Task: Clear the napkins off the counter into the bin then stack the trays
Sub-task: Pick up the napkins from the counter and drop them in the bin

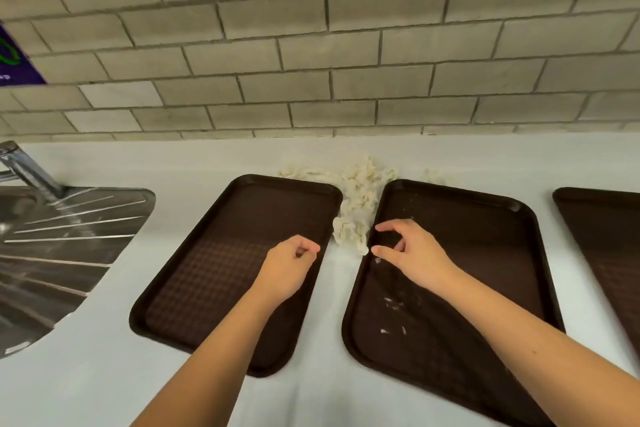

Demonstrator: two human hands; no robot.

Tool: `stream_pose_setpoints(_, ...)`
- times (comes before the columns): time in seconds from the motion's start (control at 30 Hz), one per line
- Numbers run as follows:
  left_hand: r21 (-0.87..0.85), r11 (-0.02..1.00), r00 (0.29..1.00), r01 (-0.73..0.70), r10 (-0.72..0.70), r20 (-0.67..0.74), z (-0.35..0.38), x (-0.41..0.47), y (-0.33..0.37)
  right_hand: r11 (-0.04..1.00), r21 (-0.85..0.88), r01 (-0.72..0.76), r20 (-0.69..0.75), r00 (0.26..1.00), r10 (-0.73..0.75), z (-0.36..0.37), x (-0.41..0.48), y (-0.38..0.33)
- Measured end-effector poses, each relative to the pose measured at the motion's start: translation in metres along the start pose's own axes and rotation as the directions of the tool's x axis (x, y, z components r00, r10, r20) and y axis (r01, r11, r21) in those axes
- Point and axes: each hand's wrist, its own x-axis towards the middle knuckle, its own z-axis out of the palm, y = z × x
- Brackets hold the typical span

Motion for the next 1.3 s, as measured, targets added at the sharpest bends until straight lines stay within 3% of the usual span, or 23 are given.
stream_pose_setpoints(0.17, 0.035, 0.999, 0.999, -0.037, 0.036, 0.038, -0.003, 0.039, -0.007, 0.979, -0.201, 0.044, 0.093, 0.995, -0.025, 0.035, 0.048, 0.000)
stream_pose_setpoints(0.3, 0.091, 0.992, 0.996, -0.085, 0.083, 0.030, 0.003, 0.063, -0.013, 0.903, -0.426, 0.054, 0.172, 0.985, 0.022, 0.050, 0.072, 0.003)
stream_pose_setpoints(0.53, 0.168, 0.967, 0.982, -0.191, 0.189, 0.025, 0.022, 0.078, -0.022, 0.799, -0.590, 0.115, 0.113, 0.992, -0.059, 0.070, 0.077, 0.016)
stream_pose_setpoints(0.63, 0.294, 0.904, 0.949, -0.310, 0.313, 0.039, 0.031, 0.084, -0.020, 0.844, -0.526, 0.105, 0.071, 0.994, -0.079, 0.071, 0.074, 0.017)
stream_pose_setpoints(0.77, 0.449, 0.782, 0.900, -0.431, 0.408, 0.153, 0.045, 0.096, -0.019, 0.969, -0.244, 0.034, -0.032, 0.999, -0.043, 0.068, 0.067, 0.016)
stream_pose_setpoints(0.87, 0.592, 0.656, 0.878, -0.468, 0.421, 0.228, 0.054, 0.103, -0.019, 0.983, -0.181, 0.026, -0.067, 0.997, -0.039, 0.064, 0.061, 0.014)
stream_pose_setpoints(0.97, 0.659, 0.577, 0.854, -0.483, 0.475, 0.210, 0.059, 0.104, -0.020, 0.986, -0.168, 0.012, -0.067, 0.997, -0.024, 0.059, 0.057, 0.013)
stream_pose_setpoints(1.07, 0.716, 0.495, 0.829, -0.492, 0.519, 0.210, 0.064, 0.104, -0.020, 0.999, -0.041, -0.003, -0.101, 0.995, -0.001, 0.052, 0.052, 0.011)
stream_pose_setpoints(1.2, 0.725, 0.474, 0.827, -0.500, 0.510, 0.236, 0.064, 0.103, -0.016, 0.993, 0.120, -0.005, -0.113, 0.993, 0.018, 0.036, 0.043, 0.004)
stream_pose_setpoints(1.3, 0.724, 0.496, 0.820, -0.479, 0.548, 0.167, 0.056, 0.095, -0.005, 0.985, 0.170, -0.022, -0.128, 0.991, 0.044, 0.026, 0.038, 0.002)
